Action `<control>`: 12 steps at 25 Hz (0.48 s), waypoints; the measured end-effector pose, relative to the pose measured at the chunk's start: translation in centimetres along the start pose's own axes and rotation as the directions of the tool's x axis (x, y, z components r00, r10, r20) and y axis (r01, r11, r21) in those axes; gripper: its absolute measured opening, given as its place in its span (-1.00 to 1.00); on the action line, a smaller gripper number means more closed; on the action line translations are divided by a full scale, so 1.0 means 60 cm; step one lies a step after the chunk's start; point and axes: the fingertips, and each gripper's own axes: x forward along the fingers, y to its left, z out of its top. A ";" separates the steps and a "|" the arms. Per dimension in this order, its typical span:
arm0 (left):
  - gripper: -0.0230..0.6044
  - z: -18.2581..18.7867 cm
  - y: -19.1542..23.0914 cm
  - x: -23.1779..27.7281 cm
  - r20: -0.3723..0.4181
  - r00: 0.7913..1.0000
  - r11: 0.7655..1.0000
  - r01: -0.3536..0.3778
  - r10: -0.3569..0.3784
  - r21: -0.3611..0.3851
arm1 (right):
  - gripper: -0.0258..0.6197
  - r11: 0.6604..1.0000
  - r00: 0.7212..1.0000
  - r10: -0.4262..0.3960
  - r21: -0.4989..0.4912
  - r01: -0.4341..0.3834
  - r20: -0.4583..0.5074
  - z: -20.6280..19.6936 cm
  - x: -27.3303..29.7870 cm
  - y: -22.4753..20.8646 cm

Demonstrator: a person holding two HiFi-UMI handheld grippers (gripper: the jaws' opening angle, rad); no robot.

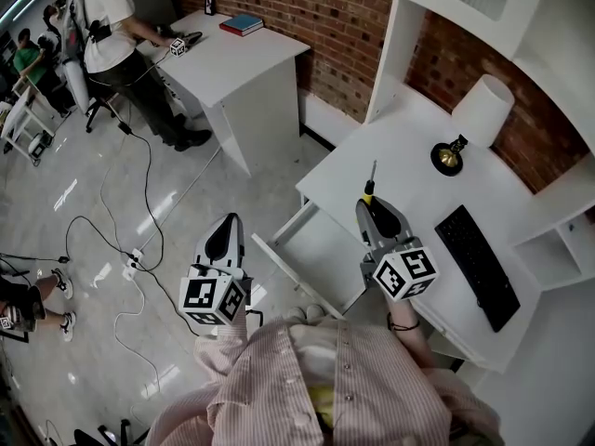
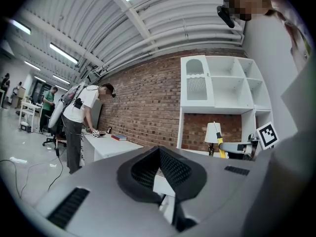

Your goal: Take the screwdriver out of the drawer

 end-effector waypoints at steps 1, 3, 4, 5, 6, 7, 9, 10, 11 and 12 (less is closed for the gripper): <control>-0.93 -0.001 0.000 0.000 -0.001 1.000 1.000 -0.001 0.001 -0.001 | -0.68 1.000 1.000 0.002 -0.002 -0.002 -0.003 -0.002 -0.001 0.000; -0.93 -0.003 -0.001 -0.001 -0.004 1.000 1.000 -0.002 0.002 -0.006 | -0.68 1.000 1.000 0.004 -0.002 -0.004 -0.008 -0.004 -0.001 0.000; -0.93 -0.004 -0.001 -0.001 -0.005 1.000 1.000 -0.002 0.002 -0.009 | -0.68 1.000 1.000 0.004 -0.001 -0.004 -0.010 -0.005 -0.001 0.000; -0.93 -0.004 -0.001 -0.001 -0.006 1.000 1.000 -0.003 0.003 -0.011 | -0.68 1.000 1.000 0.005 0.001 -0.005 -0.014 -0.007 -0.001 0.001; -0.93 -0.005 -0.001 -0.001 -0.007 1.000 1.000 -0.003 0.003 -0.012 | -0.68 1.000 1.000 0.005 0.003 -0.005 -0.017 -0.009 -0.001 0.000; -0.93 -0.005 -0.001 -0.001 -0.008 1.000 1.000 -0.004 0.004 -0.012 | -0.67 1.000 1.000 0.004 0.003 -0.004 -0.020 -0.011 -0.001 0.000; -0.93 -0.006 0.001 0.000 -0.009 1.000 1.000 -0.008 0.008 -0.013 | -0.68 1.000 1.000 0.004 0.002 -0.004 -0.026 -0.015 0.000 -0.002; -0.93 -0.006 0.002 0.000 -0.009 1.000 1.000 -0.010 0.010 -0.014 | -0.68 1.000 1.000 0.005 0.002 -0.005 -0.028 -0.016 0.001 -0.003; -0.93 -0.006 0.003 0.001 -0.009 1.000 1.000 -0.012 0.012 -0.014 | -0.68 1.000 1.000 0.005 0.001 -0.005 -0.031 -0.017 0.002 -0.004; -0.93 -0.006 0.004 0.001 -0.010 1.000 1.000 -0.014 0.013 -0.015 | -0.68 1.000 0.999 0.005 -0.001 -0.005 -0.034 -0.017 0.002 -0.005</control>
